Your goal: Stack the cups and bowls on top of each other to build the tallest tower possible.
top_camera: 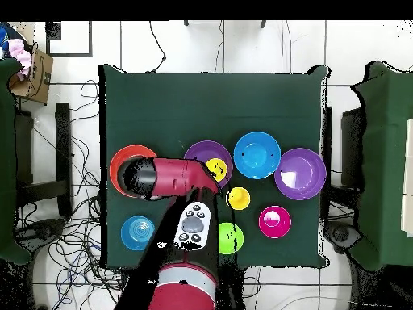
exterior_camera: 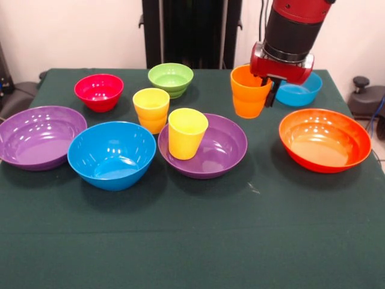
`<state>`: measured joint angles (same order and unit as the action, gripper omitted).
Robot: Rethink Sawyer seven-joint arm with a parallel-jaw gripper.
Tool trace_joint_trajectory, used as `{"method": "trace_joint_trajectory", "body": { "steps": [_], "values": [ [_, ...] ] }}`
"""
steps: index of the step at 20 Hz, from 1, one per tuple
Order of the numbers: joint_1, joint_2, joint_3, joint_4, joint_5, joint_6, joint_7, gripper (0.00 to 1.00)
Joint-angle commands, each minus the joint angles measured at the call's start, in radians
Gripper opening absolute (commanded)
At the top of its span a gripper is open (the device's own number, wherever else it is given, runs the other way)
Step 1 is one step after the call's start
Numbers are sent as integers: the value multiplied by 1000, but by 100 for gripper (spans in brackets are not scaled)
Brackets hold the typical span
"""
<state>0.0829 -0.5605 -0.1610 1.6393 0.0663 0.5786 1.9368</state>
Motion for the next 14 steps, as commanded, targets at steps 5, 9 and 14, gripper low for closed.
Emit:
{"method": "trace_joint_trajectory", "body": {
  "steps": [5, 9, 14],
  "values": [
    [-23, 68, 101, -91, -57, 33, 2, 0],
    [-37, 111, 111, -127, -64, 12, -15, 0],
    [-47, 133, 113, -142, -75, -13, -29, 0]
  ]
}}
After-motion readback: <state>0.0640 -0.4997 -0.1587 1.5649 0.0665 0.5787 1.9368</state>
